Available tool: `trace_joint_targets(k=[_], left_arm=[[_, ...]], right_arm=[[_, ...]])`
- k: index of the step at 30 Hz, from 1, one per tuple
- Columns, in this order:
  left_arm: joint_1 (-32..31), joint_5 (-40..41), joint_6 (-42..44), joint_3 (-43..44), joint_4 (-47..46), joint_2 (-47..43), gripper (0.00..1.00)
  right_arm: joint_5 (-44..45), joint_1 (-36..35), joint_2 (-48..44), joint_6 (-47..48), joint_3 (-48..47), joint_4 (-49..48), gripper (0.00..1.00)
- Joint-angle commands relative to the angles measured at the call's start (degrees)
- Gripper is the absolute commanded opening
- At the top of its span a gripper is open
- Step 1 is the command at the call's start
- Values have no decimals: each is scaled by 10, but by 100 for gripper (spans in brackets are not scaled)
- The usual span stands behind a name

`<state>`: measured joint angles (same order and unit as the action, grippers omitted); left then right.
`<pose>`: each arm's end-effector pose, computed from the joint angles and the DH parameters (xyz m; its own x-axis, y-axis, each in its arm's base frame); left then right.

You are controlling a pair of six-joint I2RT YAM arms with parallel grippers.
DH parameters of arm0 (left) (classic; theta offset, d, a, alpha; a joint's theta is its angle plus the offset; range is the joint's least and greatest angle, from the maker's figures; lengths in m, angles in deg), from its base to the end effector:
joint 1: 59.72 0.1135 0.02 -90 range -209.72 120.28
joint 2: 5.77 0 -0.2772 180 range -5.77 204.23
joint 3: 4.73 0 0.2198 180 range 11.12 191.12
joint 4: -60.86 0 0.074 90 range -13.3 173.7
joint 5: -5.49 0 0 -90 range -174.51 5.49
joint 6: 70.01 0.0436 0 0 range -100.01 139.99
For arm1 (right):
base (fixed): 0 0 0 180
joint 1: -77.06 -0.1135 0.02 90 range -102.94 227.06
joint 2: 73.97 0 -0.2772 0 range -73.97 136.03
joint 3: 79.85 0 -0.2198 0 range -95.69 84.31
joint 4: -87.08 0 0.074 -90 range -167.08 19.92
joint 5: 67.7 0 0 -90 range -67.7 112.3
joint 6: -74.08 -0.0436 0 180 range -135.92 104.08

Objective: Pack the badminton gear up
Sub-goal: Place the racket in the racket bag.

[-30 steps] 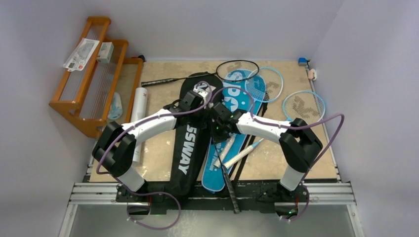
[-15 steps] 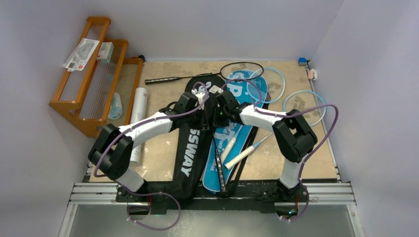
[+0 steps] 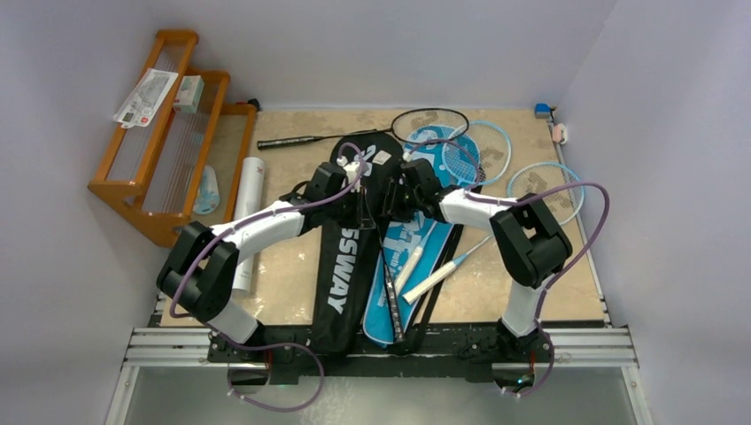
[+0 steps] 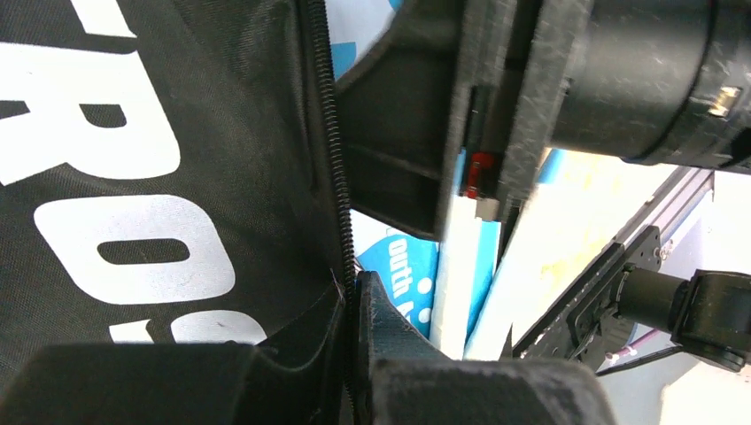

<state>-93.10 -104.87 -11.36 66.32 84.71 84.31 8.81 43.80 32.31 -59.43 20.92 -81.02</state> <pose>0.2525 -0.1845 0.2409 -0.8644 -0.0146 -0.5026 0.3267 0.7436 -0.5834 0.3155 0.2191 0.2065 -0.8529 0.2413 -0.4631 -0.1349 0.7549 0.6418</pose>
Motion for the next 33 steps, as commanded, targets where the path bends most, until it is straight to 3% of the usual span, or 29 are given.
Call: trace_joint_targets(k=[1,11,19,22,27,30,33], left_arm=[[5,-25,-16,-12,-43,-8,0],[4,53,12,6,-6,-3,0],[5,98,35,12,19,-4,0],[5,96,34,8,16,-6,0],[5,87,34,2,16,-11,0],[5,56,27,-5,3,-15,0],[5,-3,13,-11,-24,-14,0]], right_arm=[[-35,0,-58,14,36,-28,47],[-107,-13,-178,75,160,33,48],[-81,-119,-192,35,211,35,48],[-94,-126,-177,20,212,17,39],[-104,-127,-168,10,195,-6,10],[-108,-126,-144,2,174,-37,0],[-128,-126,-103,-15,145,-70,0]])
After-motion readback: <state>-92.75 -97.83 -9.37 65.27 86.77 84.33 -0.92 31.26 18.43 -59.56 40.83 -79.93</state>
